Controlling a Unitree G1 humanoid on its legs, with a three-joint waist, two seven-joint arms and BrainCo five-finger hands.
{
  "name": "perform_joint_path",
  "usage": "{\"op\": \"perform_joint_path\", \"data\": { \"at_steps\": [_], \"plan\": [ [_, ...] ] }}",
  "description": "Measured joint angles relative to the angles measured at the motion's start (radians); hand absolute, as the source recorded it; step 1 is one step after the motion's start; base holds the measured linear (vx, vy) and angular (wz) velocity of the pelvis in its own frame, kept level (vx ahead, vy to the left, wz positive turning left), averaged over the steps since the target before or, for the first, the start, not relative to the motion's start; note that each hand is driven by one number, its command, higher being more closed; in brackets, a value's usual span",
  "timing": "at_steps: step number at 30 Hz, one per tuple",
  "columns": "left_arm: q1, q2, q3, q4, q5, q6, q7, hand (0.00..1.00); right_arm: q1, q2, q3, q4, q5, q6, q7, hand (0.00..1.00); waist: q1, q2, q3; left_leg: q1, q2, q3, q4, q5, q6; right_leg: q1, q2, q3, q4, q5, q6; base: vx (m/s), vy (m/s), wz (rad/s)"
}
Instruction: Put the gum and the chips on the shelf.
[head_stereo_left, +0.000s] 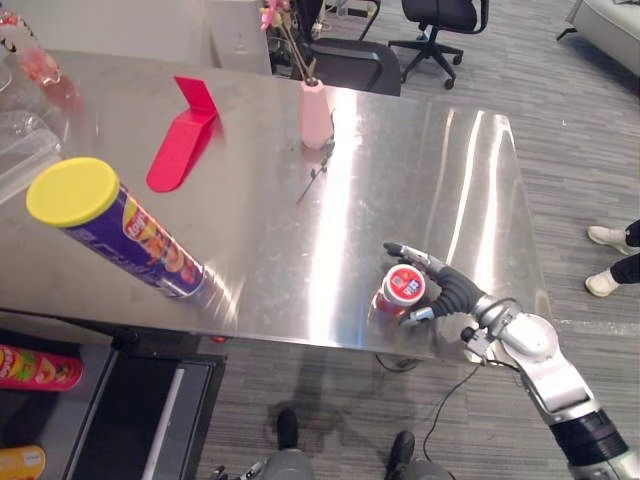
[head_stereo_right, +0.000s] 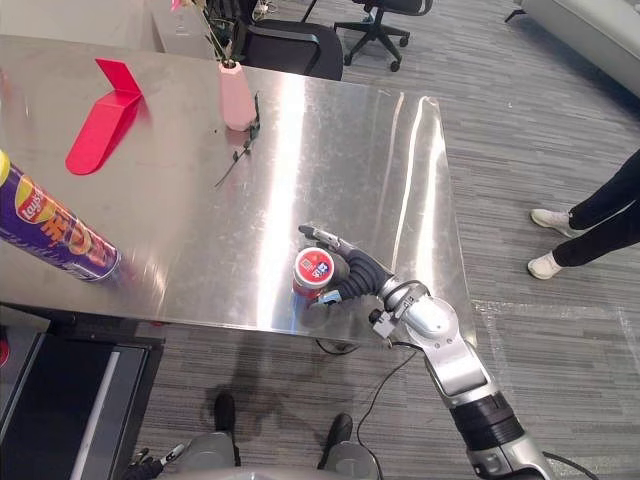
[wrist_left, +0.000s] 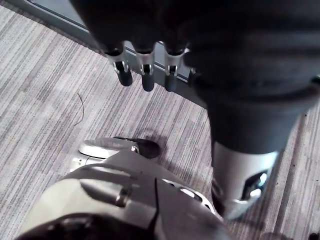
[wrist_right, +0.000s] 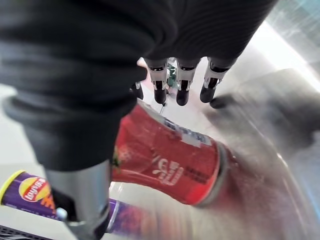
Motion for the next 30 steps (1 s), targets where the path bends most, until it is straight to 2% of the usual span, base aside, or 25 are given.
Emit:
{"op": "perform_joint_path", "data": {
  "at_steps": [4,5,15,25,30],
  "plan": [
    [0.000,0.000,0.009,-0.005,0.000,0.000,0.000,0.00,0.000,-0.001,-0.004,-0.002,0.000,-0.006,-0.006,0.00,0.000,-0.003,0.006,0.000,-0.001,0.000,0.000,0.000,0.000,-0.002,-0.001,0.000,0.002,0.000,0.000,0.00,0.000,0.00],
    [0.000,0.000,0.009,-0.005,0.000,0.000,-0.001,0.00,0.000,-0.001,-0.004,-0.002,0.000,-0.006,-0.008,1.00,-0.001,-0.004,0.006,0.000,-0.001,0.000,0.000,0.000,0.000,-0.002,-0.001,0.000,0.002,0.000,0.000,0.00,0.000,0.00],
    [0.000,0.001,0.009,-0.005,0.000,0.000,-0.001,0.00,-0.001,0.000,-0.020,-0.004,-0.001,-0.008,-0.022,1.00,0.001,-0.004,0.007,-0.014,-0.004,-0.002,0.000,0.002,0.002,-0.017,-0.005,0.000,0.014,0.000,0.000,0.00,0.000,0.00],
    [-0.020,0.001,0.008,-0.004,0.000,0.000,0.000,0.00,-0.001,0.004,-0.009,-0.004,-0.003,-0.036,-0.031,1.00,0.002,-0.002,0.028,-0.014,-0.004,-0.004,0.000,0.003,0.004,-0.017,-0.006,-0.002,0.015,0.000,0.000,0.00,0.000,0.00],
    [-0.024,0.001,0.008,-0.007,0.000,0.000,0.000,0.00,0.004,0.038,-0.001,-0.003,-0.003,-0.038,-0.040,1.00,0.001,-0.001,0.029,-0.015,-0.005,-0.006,0.000,0.002,0.004,-0.016,-0.007,-0.005,0.015,0.000,0.000,0.00,0.000,0.00]
  ]
}}
